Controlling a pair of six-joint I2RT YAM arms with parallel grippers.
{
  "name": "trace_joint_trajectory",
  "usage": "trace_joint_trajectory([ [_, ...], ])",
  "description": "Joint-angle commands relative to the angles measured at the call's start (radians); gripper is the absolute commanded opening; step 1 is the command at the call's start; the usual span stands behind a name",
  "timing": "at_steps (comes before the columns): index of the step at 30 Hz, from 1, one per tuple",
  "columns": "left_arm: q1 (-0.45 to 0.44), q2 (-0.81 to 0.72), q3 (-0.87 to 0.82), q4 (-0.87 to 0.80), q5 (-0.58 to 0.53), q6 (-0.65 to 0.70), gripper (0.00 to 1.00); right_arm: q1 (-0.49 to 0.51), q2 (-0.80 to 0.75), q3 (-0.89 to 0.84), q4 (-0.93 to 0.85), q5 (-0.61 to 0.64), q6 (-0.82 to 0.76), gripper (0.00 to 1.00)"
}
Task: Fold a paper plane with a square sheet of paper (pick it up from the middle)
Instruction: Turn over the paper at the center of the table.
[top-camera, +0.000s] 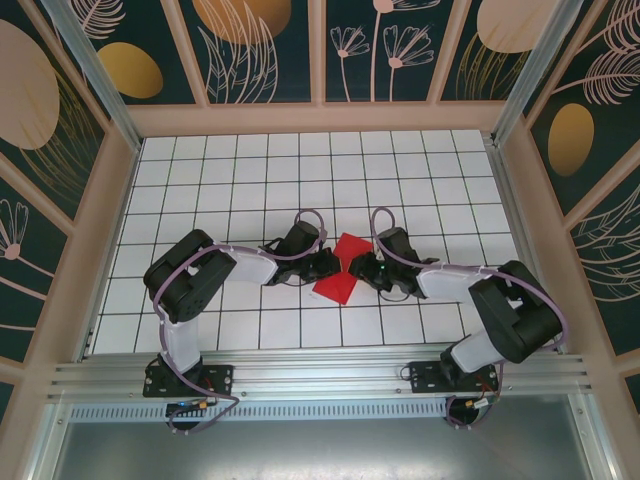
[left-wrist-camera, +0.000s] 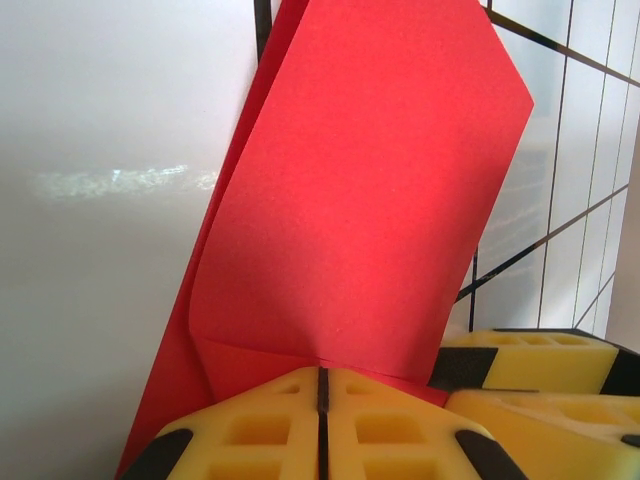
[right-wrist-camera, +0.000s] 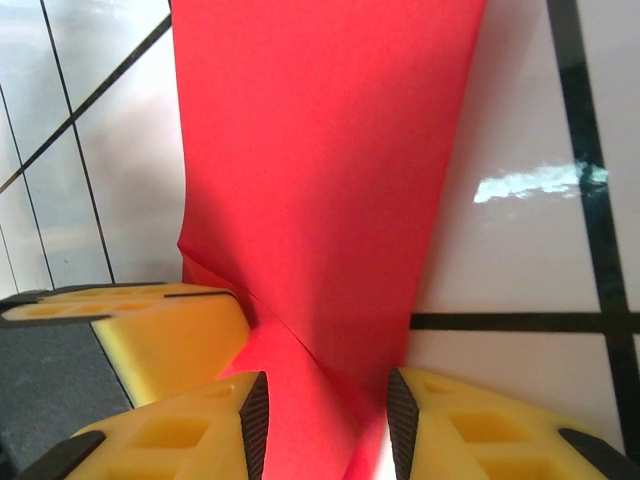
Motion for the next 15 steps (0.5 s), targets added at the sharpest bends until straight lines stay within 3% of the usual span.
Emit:
trace_joint_trajectory([
  [1,-0.006,-0.012,0.010,-0.021,-0.020,-0.012,0.10,0.010,-0.025,-0.030,0.032,-0.026,0.017,0.40],
  [15,-0.006,-0.019,0.007,-0.017,-0.026,-0.020,0.10,0.011,-0.019,-0.063,0.132,-0.084,0.040,0.38],
])
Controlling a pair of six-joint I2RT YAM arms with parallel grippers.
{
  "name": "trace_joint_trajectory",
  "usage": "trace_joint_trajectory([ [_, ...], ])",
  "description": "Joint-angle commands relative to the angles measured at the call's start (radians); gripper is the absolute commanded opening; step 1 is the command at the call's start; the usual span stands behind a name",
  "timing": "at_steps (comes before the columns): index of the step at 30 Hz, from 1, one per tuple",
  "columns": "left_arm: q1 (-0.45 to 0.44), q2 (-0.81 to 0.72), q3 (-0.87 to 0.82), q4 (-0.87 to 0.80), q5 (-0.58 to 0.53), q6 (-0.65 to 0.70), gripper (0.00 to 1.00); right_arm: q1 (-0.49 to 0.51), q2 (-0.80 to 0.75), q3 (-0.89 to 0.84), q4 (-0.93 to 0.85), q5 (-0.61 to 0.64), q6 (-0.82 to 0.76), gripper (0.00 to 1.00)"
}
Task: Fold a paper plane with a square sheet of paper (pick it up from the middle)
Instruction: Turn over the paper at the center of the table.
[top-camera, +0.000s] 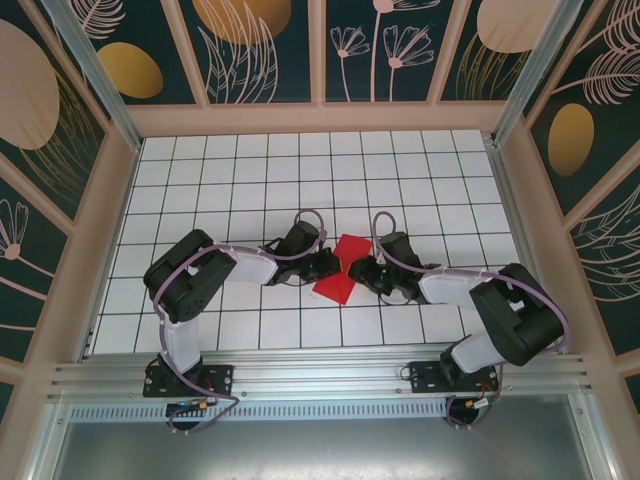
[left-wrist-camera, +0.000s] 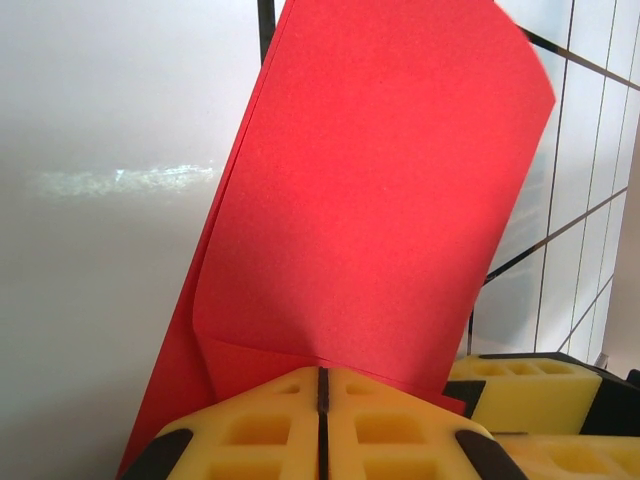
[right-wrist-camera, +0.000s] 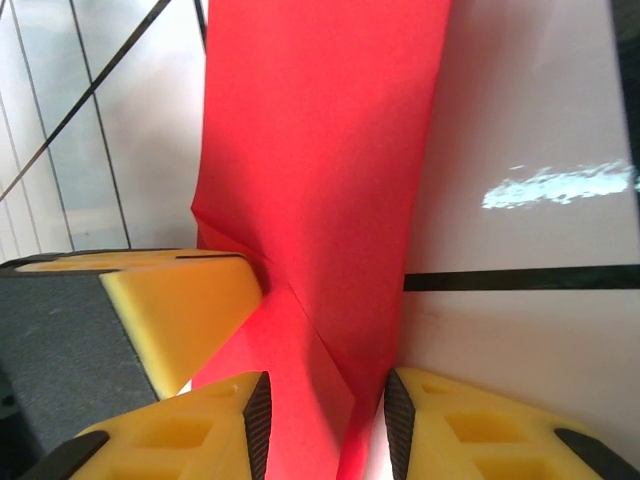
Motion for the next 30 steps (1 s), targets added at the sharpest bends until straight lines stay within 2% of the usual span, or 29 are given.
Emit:
trace_joint_trajectory([
  [1,-0.006,-0.018,0.008,-0.016,-0.024,-0.011,0.10,0.007,-0.011,-0.020,0.054,-0.030,0.020,0.38],
  [11,-0.007,-0.027,0.002,-0.009,-0.041,-0.026,0.10,0.017,-0.047,-0.061,0.111,-0.051,-0.005,0.39],
  [15,-0.007,-0.027,-0.001,0.006,-0.041,-0.038,0.10,0.024,-0.030,-0.061,0.131,-0.067,-0.017,0.35],
  [24,-0.006,-0.045,-0.008,0.013,-0.044,-0.047,0.11,0.025,-0.018,-0.058,0.142,-0.043,-0.008,0.22],
  [30,-0.005,-0.121,-0.015,0.014,-0.069,-0.054,0.18,0.024,-0.063,-0.029,0.060,-0.024,-0.036,0.03],
])
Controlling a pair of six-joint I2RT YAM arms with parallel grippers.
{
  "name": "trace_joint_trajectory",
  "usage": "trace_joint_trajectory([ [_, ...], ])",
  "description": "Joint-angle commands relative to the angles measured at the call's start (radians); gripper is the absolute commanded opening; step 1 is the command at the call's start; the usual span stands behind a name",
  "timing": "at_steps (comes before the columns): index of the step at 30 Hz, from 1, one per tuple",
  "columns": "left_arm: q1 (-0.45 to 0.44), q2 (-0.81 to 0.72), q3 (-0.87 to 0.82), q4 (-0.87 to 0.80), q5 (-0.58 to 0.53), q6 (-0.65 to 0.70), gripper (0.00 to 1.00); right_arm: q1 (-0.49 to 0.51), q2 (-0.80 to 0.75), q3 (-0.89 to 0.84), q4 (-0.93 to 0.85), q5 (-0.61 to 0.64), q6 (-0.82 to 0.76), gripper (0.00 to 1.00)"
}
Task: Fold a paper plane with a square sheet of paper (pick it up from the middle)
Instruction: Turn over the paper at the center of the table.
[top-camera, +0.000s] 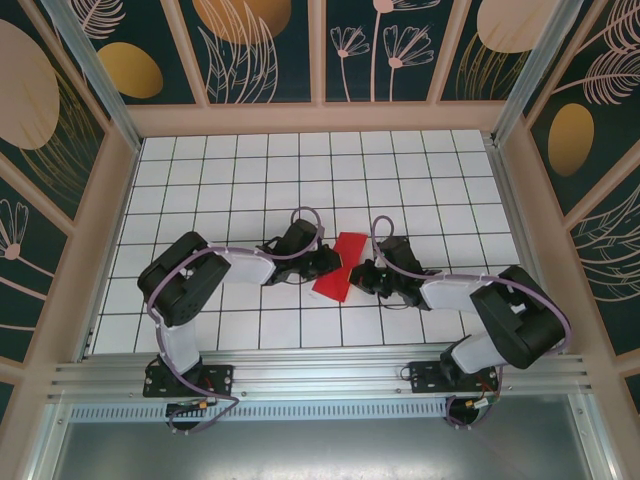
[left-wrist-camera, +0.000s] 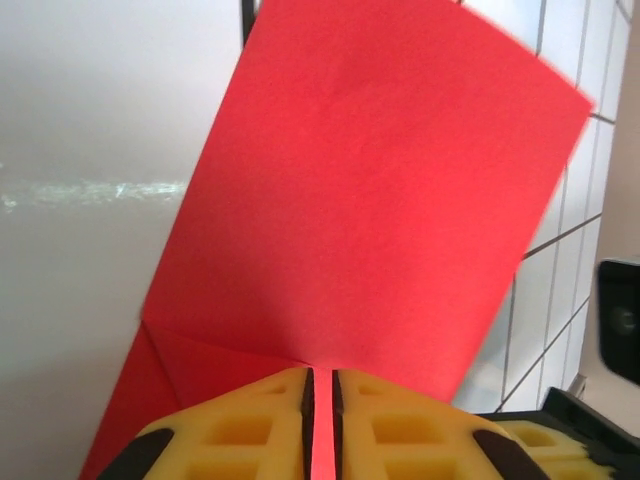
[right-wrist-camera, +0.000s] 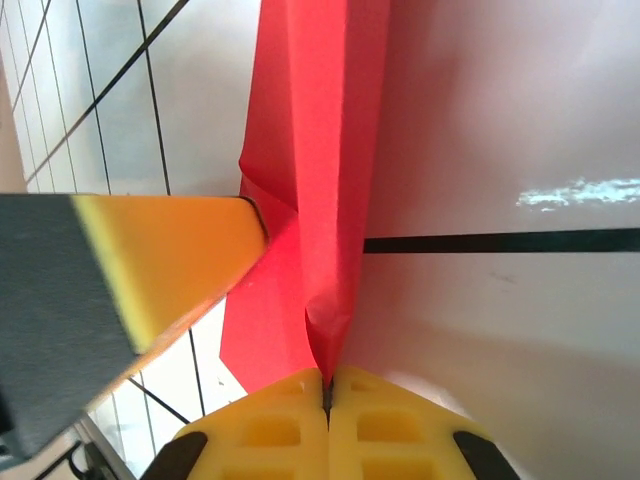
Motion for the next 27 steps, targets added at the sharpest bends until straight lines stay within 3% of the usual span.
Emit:
trace_joint_trajectory([
  [1,-0.006,-0.090,-0.010,0.010,-0.039,-0.007,0.18,0.004,-0.050,0.037,-0.075,0.034,-0.040,0.02],
  [5,-0.006,-0.233,-0.041,-0.033,-0.157,-0.003,0.27,0.003,-0.129,0.142,-0.299,0.123,-0.130,0.00],
  [8,-0.004,-0.353,-0.077,-0.104,-0.272,0.013,0.32,0.012,-0.198,0.270,-0.528,0.261,-0.223,0.01],
  [10,-0.003,-0.433,-0.105,-0.155,-0.358,0.021,0.34,0.031,-0.218,0.371,-0.689,0.386,-0.290,0.02],
  [13,0.002,-0.551,-0.157,-0.220,-0.479,0.013,0.35,0.111,-0.186,0.536,-0.936,0.676,-0.359,0.02],
  [15,0.006,-0.633,-0.203,-0.251,-0.560,-0.008,0.36,0.176,-0.109,0.642,-1.108,0.892,-0.355,0.02],
  [18,0.014,-0.749,-0.274,-0.277,-0.657,-0.055,0.37,0.250,0.040,0.755,-1.290,1.074,-0.345,0.02],
  [24,0.023,-0.976,-0.379,-0.403,-0.851,-0.180,0.35,0.379,0.348,0.899,-1.425,1.198,-0.307,0.02],
  [27,0.023,-1.099,-0.418,-0.483,-0.942,-0.247,0.33,0.441,0.456,0.959,-1.371,1.159,-0.336,0.03],
])
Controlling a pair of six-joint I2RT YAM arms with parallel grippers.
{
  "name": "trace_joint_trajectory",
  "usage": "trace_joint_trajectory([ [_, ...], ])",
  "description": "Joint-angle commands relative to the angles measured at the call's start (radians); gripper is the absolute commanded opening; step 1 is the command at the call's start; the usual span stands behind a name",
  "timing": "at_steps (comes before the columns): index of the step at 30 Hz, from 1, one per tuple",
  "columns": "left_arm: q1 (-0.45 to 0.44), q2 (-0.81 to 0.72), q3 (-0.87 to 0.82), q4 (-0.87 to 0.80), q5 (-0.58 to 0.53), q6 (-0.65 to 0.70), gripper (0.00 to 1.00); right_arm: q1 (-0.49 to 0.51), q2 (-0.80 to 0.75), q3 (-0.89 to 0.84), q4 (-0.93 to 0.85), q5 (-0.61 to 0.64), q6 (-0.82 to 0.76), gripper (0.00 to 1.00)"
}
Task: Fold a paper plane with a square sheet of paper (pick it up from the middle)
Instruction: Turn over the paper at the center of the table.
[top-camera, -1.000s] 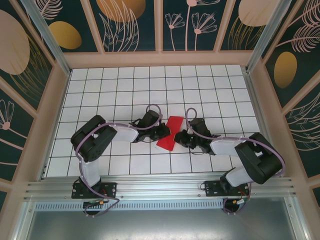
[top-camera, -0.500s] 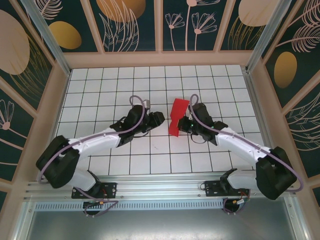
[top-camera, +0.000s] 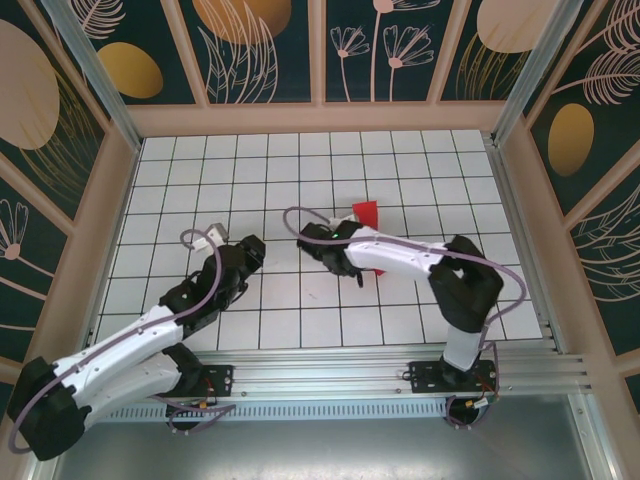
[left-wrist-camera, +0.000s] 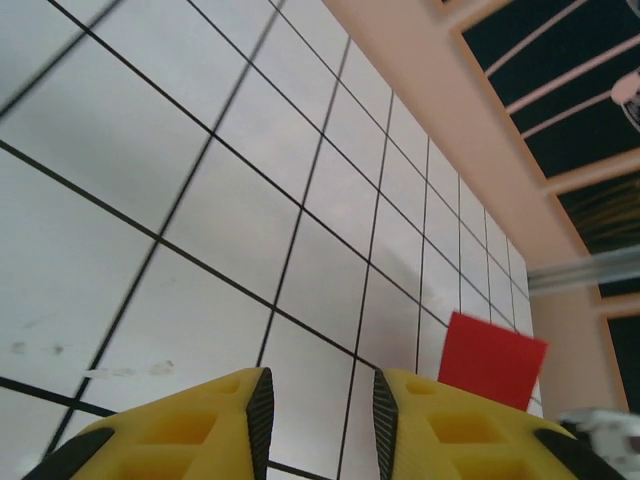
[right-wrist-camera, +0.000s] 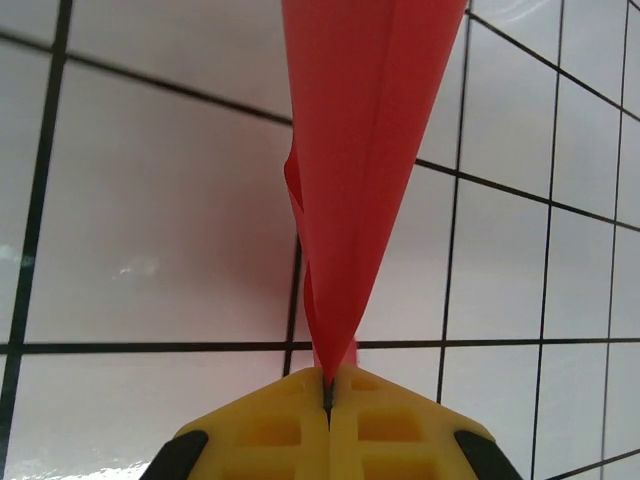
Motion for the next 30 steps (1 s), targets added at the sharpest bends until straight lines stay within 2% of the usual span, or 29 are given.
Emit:
trace_joint_trajectory([
  [1,0.006,-0.117,-0.039,-0.133,-0.176,-0.107,0.33,0.059,0.087,0.096,-0.063,0.032,-0.031,0.03],
  [6,0.007,-0.238,-0.033,-0.261,-0.247,-0.122,0.33,0.099,0.263,0.197,0.009,-0.126,-0.047,0.06],
  [10,0.008,-0.249,-0.004,-0.292,-0.253,-0.085,0.35,0.105,0.305,0.224,0.090,-0.267,-0.052,0.13],
  [12,0.008,-0.241,0.008,-0.291,-0.246,-0.067,0.36,0.101,0.292,0.216,0.126,-0.325,-0.050,0.20],
  [17,0.007,-0.193,0.022,-0.221,-0.194,0.006,0.38,0.076,0.103,0.110,0.250,-0.453,-0.057,0.44],
  [20,0.009,-0.130,0.020,-0.140,-0.120,0.056,0.40,0.027,-0.085,-0.024,0.392,-0.566,-0.060,0.54],
  [22,0.009,-0.070,0.016,-0.058,-0.044,0.091,0.39,-0.023,-0.204,-0.130,0.490,-0.647,-0.058,0.57],
  [24,0.008,0.011,0.015,0.037,0.059,0.129,0.38,-0.106,-0.296,-0.236,0.576,-0.724,-0.050,0.54],
  [26,0.008,0.123,0.033,0.136,0.187,0.160,0.35,-0.209,-0.360,-0.332,0.642,-0.785,-0.031,0.42],
  [30,0.007,0.353,0.105,0.267,0.428,0.174,0.27,-0.385,-0.402,-0.454,0.788,-0.975,-0.025,0.24],
])
